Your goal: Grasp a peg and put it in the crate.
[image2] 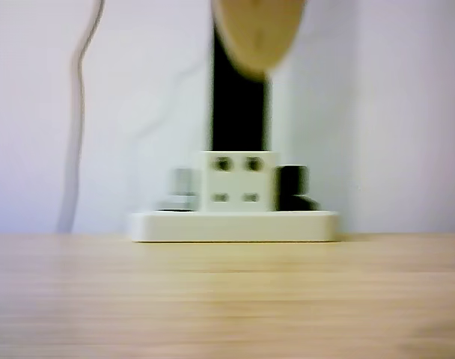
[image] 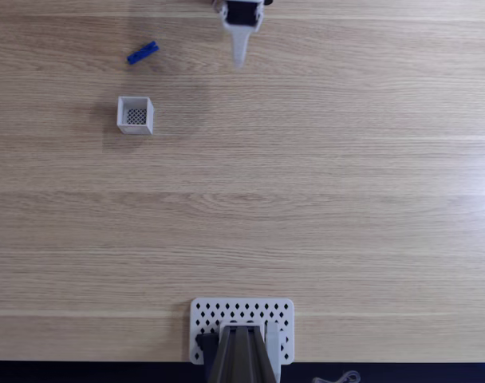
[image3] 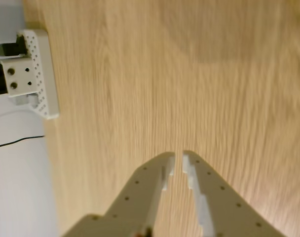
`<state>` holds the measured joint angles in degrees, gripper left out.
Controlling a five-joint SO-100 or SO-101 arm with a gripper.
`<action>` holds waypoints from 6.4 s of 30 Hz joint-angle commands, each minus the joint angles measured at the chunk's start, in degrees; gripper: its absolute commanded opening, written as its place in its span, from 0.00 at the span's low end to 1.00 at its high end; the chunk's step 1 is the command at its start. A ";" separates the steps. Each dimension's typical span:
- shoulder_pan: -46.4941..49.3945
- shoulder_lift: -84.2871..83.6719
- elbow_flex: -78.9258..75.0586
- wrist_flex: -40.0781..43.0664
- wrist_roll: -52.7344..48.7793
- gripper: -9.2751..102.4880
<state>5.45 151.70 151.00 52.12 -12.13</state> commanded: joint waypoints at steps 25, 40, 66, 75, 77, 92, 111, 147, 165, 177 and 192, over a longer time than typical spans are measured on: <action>41.48 -37.18 -21.71 0.09 -75.50 0.08; 41.13 -36.65 -13.97 -5.98 -75.41 0.08; 39.55 -33.84 -5.71 -22.41 -69.52 0.23; 39.46 -33.84 -5.54 -21.88 -69.52 0.19; 39.55 -33.84 -5.62 -21.80 -69.52 0.19; 39.64 -35.16 -5.27 -21.71 -73.21 0.18; 39.64 -37.00 -4.13 -21.80 -68.47 0.18; 39.11 -33.66 -1.93 -32.43 -78.31 0.08; 24.87 -40.78 8.17 -96.50 -78.13 0.08; 26.54 -57.57 -1.58 -98.44 -78.05 0.08; 26.72 -62.49 -3.69 -97.47 -74.44 0.08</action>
<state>31.64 88.07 150.56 -44.38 -89.21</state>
